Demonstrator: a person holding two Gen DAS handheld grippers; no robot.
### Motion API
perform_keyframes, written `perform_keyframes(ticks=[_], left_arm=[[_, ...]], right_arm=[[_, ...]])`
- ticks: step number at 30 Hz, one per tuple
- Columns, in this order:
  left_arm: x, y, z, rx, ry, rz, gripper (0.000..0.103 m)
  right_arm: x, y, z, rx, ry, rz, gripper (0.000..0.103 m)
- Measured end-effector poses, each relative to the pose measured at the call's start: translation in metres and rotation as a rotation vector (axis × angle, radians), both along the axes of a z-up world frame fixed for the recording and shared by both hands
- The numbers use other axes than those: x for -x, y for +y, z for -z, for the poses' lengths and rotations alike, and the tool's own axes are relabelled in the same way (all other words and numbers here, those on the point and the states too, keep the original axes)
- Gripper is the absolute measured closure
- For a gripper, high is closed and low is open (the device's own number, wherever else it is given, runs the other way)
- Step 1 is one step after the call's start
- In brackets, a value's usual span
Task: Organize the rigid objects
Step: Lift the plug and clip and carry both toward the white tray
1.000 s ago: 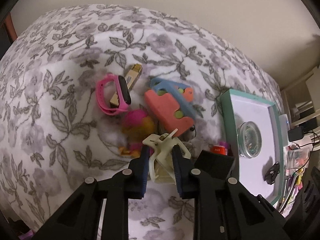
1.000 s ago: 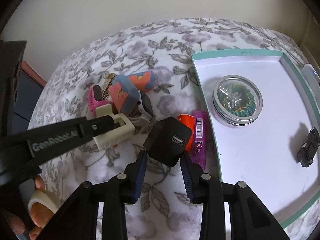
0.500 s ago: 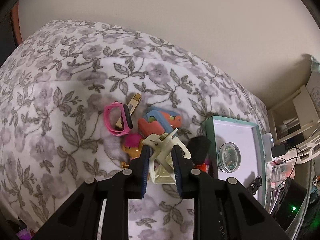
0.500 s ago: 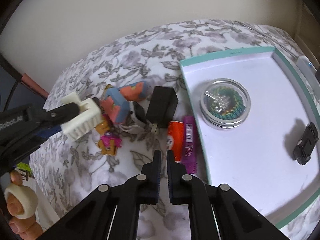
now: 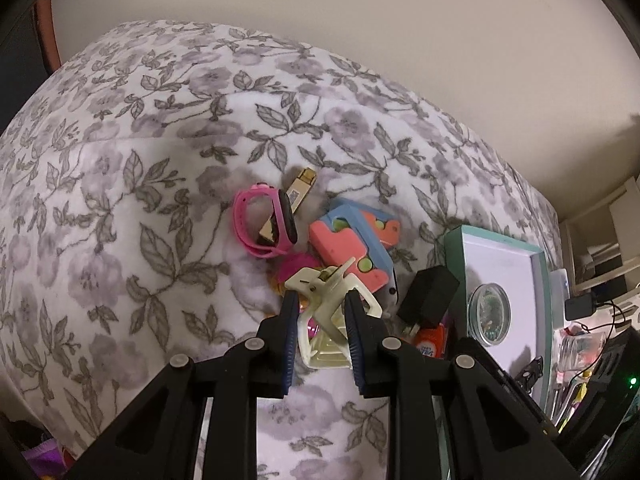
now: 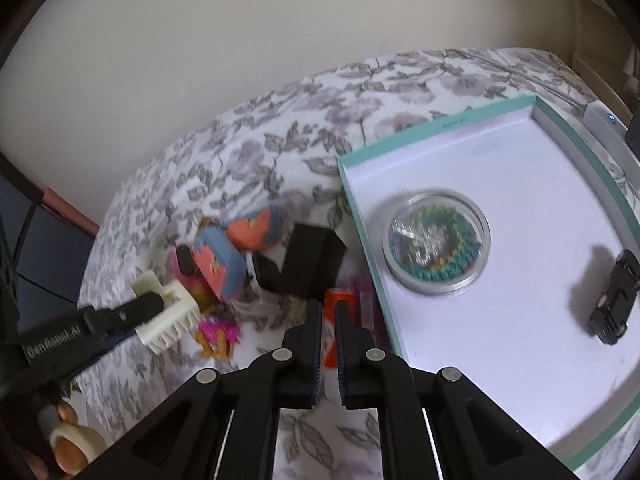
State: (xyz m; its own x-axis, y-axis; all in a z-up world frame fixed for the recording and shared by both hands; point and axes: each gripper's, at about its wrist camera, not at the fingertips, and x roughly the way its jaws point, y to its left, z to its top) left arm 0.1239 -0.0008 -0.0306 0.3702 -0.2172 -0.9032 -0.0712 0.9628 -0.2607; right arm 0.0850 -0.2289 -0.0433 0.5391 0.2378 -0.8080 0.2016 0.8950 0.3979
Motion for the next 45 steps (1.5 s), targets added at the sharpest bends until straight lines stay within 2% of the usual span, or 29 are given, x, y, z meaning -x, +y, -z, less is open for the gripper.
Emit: perform_keyframes(ticks=[4,7,9,11,23,28,30,33,41,45], left_arm=[[-0.005,-0.002,-0.004,-0.018,-0.033,-0.011,0.079],[-0.008,-0.002,-0.006,-0.015,-0.053,-0.017,0.079],[-0.01,-0.002,-0.006,-0.012,-0.06,-0.022,0.079],[-0.012,-0.003,-0.005,-0.026,-0.066,-0.024,0.079],[-0.016,0.0,0.005,-0.045,-0.046,-0.03,0.079],[-0.017,-0.002,0.006,-0.054,-0.049,-0.021,0.079],[-0.017,-0.002,0.006,-0.056,-0.051,-0.019,0.079],[-0.016,-0.002,0.006,-0.06,-0.053,-0.016,0.079],[-0.016,0.002,-0.003,-0.06,-0.074,-0.035,0.079],[-0.015,0.0,-0.013,-0.06,-0.098,-0.029,0.079]], right_arm=[[-0.012,0.002,0.002,0.006,0.001,0.009,0.093],[-0.018,0.002,0.003,0.013,0.0,0.017,0.084],[-0.024,0.002,0.004,0.01,-0.006,0.03,0.064],[-0.027,0.002,0.005,0.007,-0.01,0.036,0.058],[-0.049,0.021,0.034,0.058,0.043,0.015,0.06],[-0.05,0.031,0.039,0.124,0.05,-0.01,0.065],[-0.049,0.035,0.041,0.164,0.052,-0.026,0.071],[-0.049,0.039,0.042,0.187,0.058,-0.048,0.072],[-0.046,0.018,0.027,0.076,0.064,0.005,0.072],[-0.044,0.004,0.014,0.053,0.1,0.037,0.072]])
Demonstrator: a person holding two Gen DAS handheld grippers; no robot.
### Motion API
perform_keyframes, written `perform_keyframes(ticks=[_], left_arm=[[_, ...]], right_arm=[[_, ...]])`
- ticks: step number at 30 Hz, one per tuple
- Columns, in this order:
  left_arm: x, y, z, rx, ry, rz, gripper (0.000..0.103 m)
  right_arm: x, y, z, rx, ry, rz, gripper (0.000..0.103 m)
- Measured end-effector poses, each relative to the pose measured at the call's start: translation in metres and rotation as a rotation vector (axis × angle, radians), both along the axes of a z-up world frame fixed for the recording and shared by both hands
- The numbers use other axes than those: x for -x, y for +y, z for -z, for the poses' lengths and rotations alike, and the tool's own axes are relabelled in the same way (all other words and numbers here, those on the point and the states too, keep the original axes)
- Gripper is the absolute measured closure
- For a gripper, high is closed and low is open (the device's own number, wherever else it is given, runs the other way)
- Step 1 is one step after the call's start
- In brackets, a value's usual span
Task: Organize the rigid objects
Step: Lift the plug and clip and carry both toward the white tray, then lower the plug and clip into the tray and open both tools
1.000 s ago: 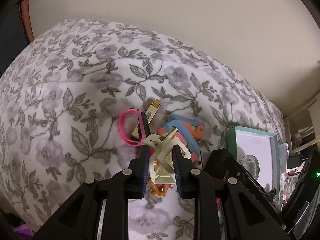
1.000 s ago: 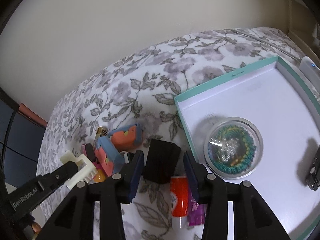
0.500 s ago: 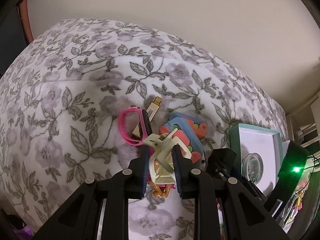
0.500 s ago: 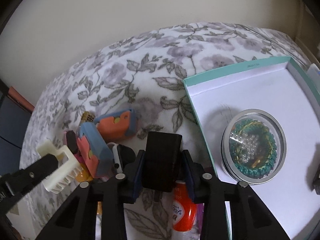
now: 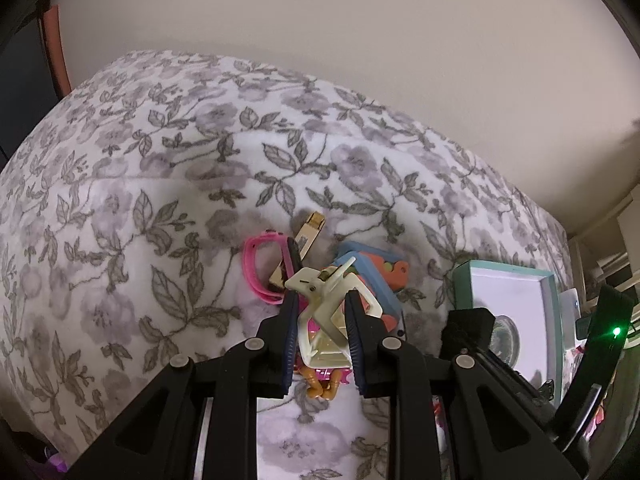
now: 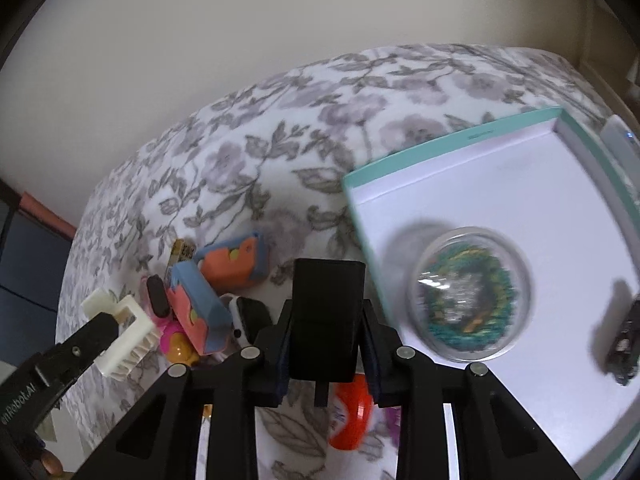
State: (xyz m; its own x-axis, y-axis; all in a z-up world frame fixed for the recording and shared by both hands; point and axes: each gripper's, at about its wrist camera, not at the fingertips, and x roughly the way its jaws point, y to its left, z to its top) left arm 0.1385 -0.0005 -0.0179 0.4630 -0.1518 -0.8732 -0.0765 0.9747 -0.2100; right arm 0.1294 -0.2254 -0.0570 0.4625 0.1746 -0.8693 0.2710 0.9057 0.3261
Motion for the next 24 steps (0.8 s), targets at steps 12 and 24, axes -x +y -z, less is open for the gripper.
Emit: perform_keyframes(ticks=[12,24], left_arm=[[0.013,-0.051,-0.018,0.009,-0.015,0.127,0.079],[0.041,-0.162,-0.002,-0.008,0.045,0.356,0.079]], right_arm=[[0.018,-0.061,-0.03,-0.078,0.005,0.068,0.072],[0.046,-0.146,-0.012,-0.011,0.085,0.191,0.072]])
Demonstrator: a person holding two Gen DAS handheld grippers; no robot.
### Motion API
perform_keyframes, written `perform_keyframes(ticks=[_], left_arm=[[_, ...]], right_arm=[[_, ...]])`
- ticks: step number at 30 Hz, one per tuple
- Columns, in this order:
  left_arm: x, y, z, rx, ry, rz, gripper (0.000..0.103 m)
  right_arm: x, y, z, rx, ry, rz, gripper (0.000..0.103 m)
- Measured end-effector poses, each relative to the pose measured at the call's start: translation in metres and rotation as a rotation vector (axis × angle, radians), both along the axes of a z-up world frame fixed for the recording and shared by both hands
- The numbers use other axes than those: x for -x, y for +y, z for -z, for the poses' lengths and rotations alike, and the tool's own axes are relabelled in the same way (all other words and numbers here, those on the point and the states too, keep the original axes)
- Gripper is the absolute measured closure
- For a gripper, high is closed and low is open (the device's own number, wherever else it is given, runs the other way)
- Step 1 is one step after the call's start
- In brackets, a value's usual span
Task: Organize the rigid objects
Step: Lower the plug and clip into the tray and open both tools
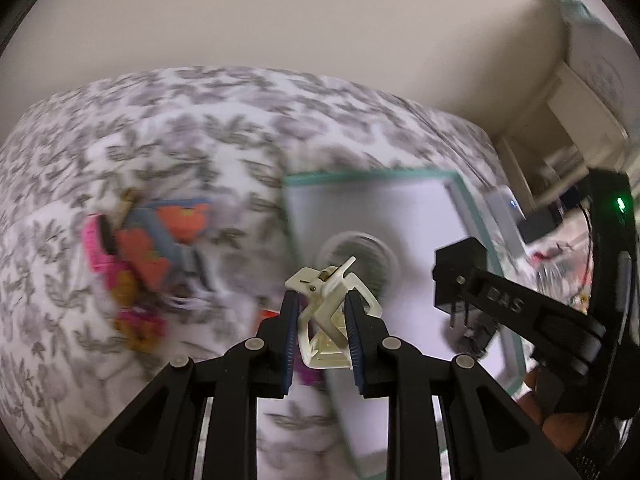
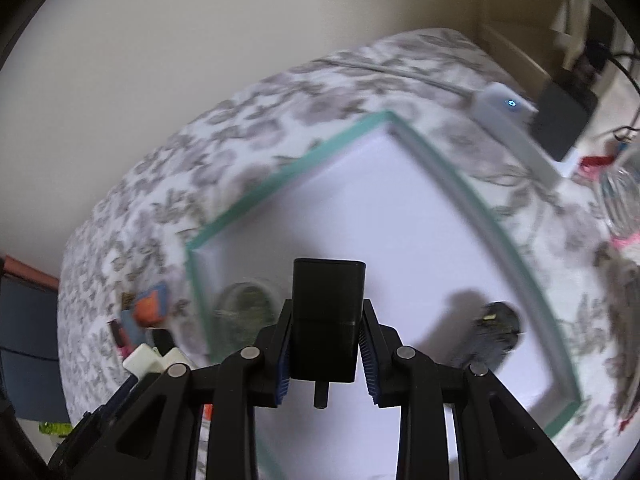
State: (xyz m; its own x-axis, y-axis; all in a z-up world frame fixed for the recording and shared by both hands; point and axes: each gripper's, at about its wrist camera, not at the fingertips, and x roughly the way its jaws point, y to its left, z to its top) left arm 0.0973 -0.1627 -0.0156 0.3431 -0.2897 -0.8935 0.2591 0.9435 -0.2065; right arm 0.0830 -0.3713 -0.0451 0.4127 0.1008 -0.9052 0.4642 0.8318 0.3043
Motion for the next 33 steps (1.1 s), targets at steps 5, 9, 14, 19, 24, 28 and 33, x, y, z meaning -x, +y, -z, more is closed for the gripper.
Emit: perform_keyframes(ticks=[5,9,14,19,24,28,33], left_arm=[[0.019,-0.043,0.019,-0.055,0.008,0.103,0.079],[0.027,-0.054,0.032,-0.105,0.012,0.136,0.079],[0.031,-0.055,0.042,-0.124,0.032,0.145,0.078],[0.031,-0.051,0.037,-0.121,0.034,0.145,0.078],[0.028,-0.045,0.032,-0.105,0.038,0.128,0.065],[0.027,-0.038,0.023,-0.088,0.029,0.115,0.058],[0.018,-0.021,0.008,-0.069,0.006,0.059,0.048]], right_arm=[[0.013,-0.027,0.013,0.02,0.055,0.048,0.072],[0.021,-0.041,0.018,0.017,0.072,0.07,0.072],[0.024,-0.04,0.013,0.035,0.072,0.067,0.071],[0.022,-0.032,0.004,0.07,0.069,0.05,0.068],[0.021,-0.026,-0.005,0.106,0.068,0.031,0.053],[0.021,-0.023,-0.014,0.132,0.061,0.031,0.053],[0.021,-0.017,-0.026,0.157,0.046,0.016,0.041]])
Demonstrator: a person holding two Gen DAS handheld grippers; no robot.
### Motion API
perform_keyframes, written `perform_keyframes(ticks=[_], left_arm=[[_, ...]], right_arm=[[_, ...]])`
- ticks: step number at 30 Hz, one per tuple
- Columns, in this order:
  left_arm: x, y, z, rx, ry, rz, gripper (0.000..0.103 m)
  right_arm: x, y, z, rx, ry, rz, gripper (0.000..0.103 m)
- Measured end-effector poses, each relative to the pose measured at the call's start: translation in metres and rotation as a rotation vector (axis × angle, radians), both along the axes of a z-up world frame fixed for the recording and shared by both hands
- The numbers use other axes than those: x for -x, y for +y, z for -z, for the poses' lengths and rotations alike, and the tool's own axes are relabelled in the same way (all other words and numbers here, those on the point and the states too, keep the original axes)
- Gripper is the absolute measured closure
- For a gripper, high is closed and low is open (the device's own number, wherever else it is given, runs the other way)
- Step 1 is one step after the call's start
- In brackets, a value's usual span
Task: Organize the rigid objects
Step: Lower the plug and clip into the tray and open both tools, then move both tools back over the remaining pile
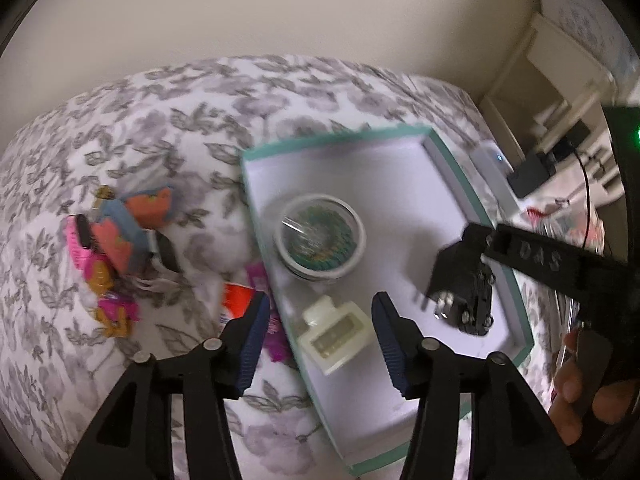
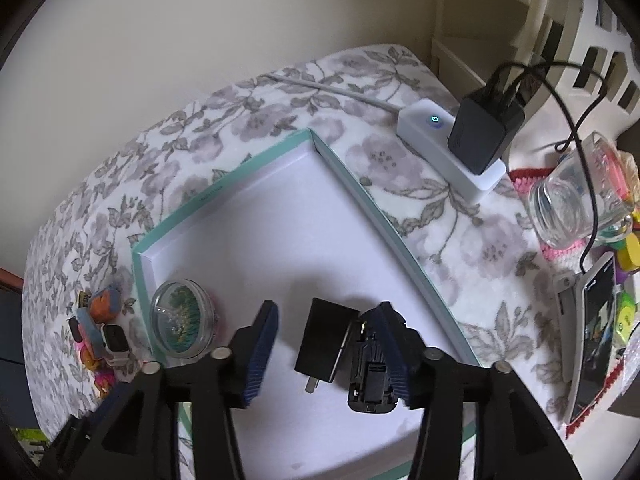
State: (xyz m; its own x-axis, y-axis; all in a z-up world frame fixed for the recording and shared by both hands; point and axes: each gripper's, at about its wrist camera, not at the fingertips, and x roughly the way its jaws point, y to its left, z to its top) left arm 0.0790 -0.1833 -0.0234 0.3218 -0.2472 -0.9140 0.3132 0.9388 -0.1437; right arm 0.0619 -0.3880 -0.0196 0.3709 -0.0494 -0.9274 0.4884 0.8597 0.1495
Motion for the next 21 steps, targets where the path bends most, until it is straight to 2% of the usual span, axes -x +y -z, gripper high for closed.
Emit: perform_keyframes(ticks=[3,5,9,11,13,17,21], left_arm=[[-0.008,0.017,-0.01,0.005,-0.024,-0.055,0.046],[-0.014,0.031,-0.016,0.011,-0.042,-0.101,0.034],[-0.024,0.056,-0.023,0.006,-0.068,-0.175,0.028],[-0.028,0.07,-0.025,0.003,-0.081,-0.214,0.022],[-0.031,0.083,-0.027,0.007,-0.085,-0.249,0.021],[-0.04,0.11,-0.027,0.025,-0.081,-0.327,0.02],[-0.049,0.14,-0.028,0.026,-0.084,-0.406,0.02]], right_arm=[[0.0,0.006,-0.003,0.008,-0.006,-0.013,0.038],[-0.001,0.012,-0.004,0.009,-0.011,-0.025,0.032],[-0.002,0.024,-0.006,0.008,-0.026,-0.053,0.025],[-0.003,0.03,-0.007,0.014,-0.033,-0.064,0.023],[-0.004,0.039,-0.01,0.031,-0.045,-0.08,0.018],[-0.007,0.052,-0.015,0.051,-0.076,-0.108,0.001],[-0.013,0.07,-0.02,0.041,-0.129,-0.14,0.001]])
